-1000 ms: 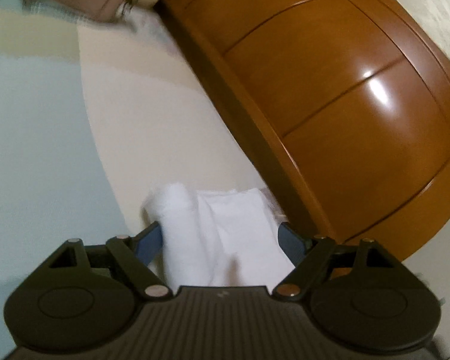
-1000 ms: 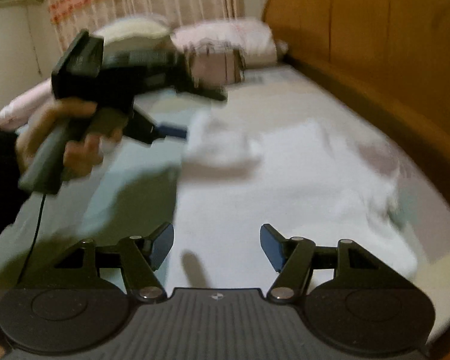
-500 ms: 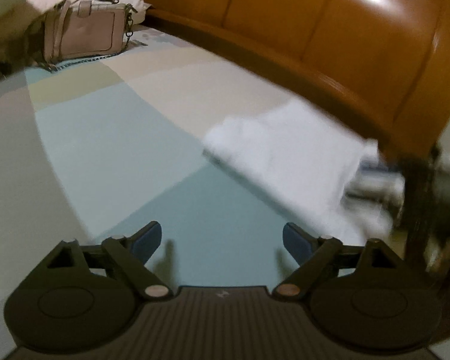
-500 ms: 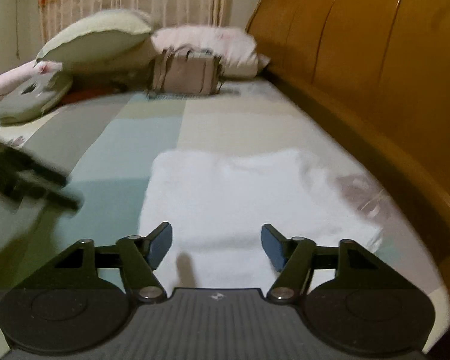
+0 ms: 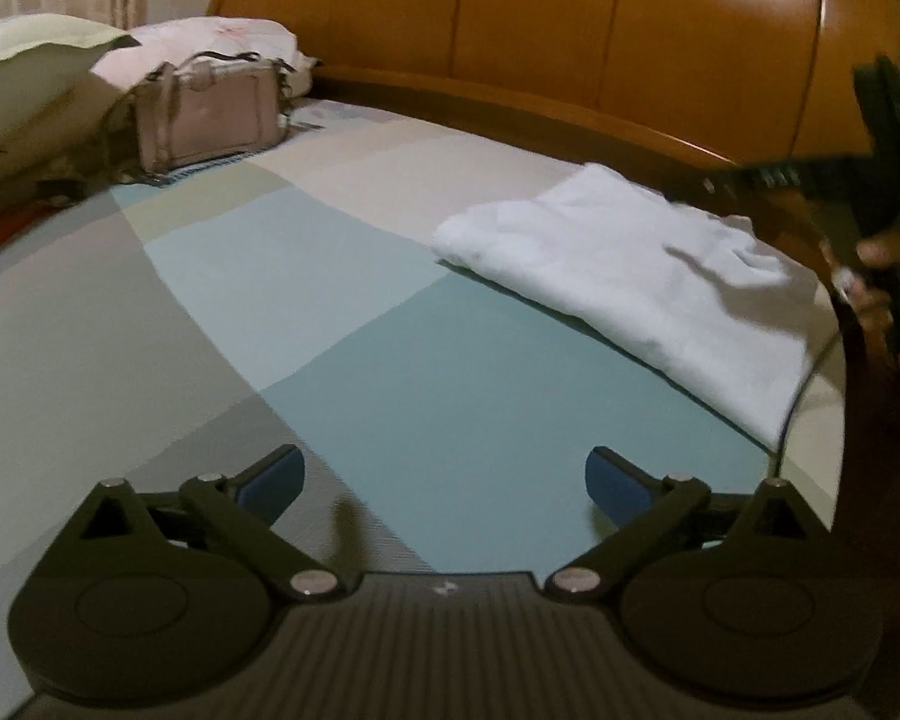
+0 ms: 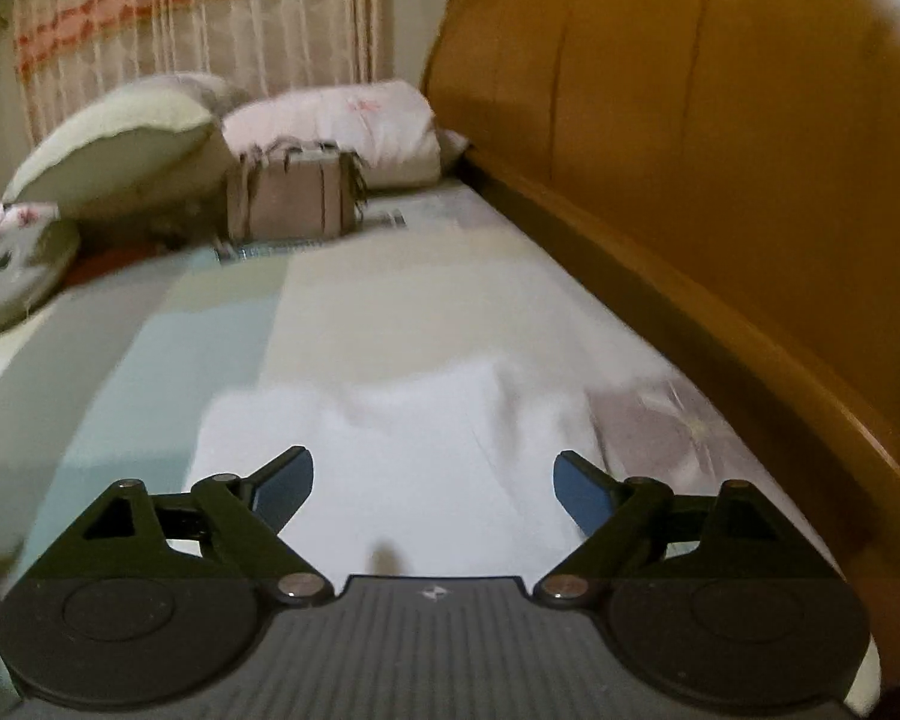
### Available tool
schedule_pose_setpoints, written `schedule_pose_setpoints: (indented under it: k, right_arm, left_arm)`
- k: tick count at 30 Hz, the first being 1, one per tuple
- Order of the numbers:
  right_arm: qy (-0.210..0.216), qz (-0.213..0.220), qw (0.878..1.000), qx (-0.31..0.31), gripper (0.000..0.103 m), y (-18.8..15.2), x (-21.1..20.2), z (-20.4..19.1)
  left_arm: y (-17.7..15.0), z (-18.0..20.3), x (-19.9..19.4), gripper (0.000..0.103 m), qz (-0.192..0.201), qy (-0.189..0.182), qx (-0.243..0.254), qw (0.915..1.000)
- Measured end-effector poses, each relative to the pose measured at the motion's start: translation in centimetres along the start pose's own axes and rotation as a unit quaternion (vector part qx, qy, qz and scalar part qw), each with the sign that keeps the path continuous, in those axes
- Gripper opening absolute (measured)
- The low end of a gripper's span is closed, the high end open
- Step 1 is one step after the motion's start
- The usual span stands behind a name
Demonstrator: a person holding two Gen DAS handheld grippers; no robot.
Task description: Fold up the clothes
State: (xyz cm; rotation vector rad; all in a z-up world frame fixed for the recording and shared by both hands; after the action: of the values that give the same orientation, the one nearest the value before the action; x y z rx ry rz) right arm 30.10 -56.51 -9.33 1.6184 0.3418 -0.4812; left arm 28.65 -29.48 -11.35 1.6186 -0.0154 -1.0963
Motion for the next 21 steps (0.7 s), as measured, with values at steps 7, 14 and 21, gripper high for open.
schedule_pose_setpoints:
  k: [7,14,21]
  right_arm:
    - [-0.014,-0.063,0.998,0.002,0.091,-0.3,8.1,0.1]
    - [0.023,-0.017,1.000,-0.003,0.098,0.4,-0.9,-1.2]
    - [0.007,-0.059,0.998,-0.022,0.103,-5.8,-4.3,-0.9]
  left_arm:
    - [-1.1,0.3,-1.4,0.100,-0.003,-0.026,-0.009,0.9996]
    - [-1.7,0.7,-3.1,0.100,0.012,-0.004,0.041,0.9991]
    - [-1.8,2.1,-4.4,0.100,0.025,-0.012,0.034,0.9991]
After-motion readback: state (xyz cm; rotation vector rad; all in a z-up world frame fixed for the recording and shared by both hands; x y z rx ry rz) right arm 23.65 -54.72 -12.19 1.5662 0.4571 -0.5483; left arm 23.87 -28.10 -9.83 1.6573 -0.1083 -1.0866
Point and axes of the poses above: each gripper's, at about its wrist camera, not at the fingertips, and x roughly the way its jaws point, z to its right, y to its top, the point moved 7 cm from there along x, roughly the way its jaws point, and after that the axes turned 3 degrees about z, right-handed, at the moved point
